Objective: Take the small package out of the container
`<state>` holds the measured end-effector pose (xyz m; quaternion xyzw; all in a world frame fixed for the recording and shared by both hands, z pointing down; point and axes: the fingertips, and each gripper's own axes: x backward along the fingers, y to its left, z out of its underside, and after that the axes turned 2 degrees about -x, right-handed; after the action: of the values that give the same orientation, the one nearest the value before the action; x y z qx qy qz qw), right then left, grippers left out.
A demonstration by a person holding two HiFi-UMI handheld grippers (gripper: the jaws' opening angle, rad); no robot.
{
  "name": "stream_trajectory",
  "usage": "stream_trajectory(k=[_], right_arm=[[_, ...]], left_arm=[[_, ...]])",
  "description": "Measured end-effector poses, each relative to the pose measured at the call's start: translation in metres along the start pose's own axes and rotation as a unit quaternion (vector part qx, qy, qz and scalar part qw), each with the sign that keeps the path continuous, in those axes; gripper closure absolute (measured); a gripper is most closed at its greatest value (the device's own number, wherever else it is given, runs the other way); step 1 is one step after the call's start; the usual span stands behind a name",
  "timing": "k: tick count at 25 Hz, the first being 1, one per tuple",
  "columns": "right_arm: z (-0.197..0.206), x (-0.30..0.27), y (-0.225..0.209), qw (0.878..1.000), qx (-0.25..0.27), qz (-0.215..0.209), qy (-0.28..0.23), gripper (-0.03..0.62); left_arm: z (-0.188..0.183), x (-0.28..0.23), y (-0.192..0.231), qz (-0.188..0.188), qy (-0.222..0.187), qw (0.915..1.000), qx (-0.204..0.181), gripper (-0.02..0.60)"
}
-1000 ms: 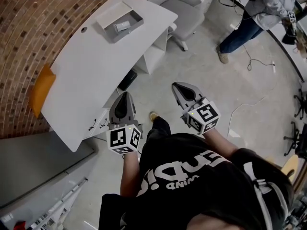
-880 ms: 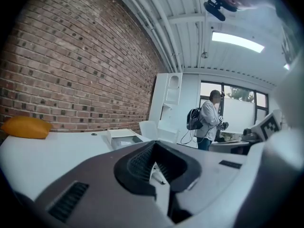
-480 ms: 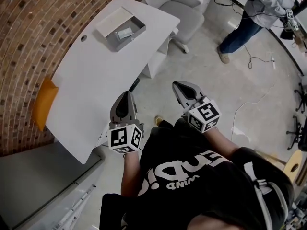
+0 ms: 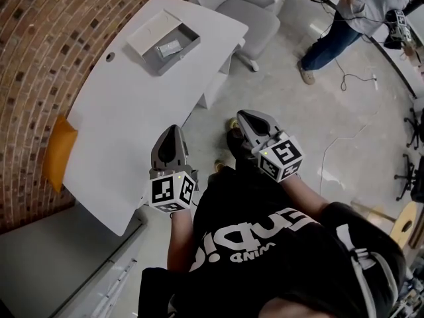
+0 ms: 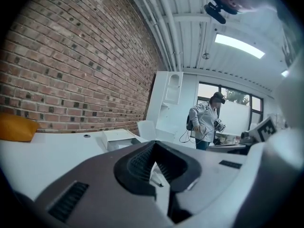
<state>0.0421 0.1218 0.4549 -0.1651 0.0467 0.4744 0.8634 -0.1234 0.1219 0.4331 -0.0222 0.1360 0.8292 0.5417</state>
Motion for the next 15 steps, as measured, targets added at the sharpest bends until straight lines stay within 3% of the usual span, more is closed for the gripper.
stream_trajectory(k=[15], right_arm=[[-0.020, -0.075, -0.030, 1.000, 0.006, -0.029, -0.004, 0.594]], left_arm=[[-0.015, -0.062, 0.040, -0.025, -0.008, 0.9997, 0.002, 0.577]])
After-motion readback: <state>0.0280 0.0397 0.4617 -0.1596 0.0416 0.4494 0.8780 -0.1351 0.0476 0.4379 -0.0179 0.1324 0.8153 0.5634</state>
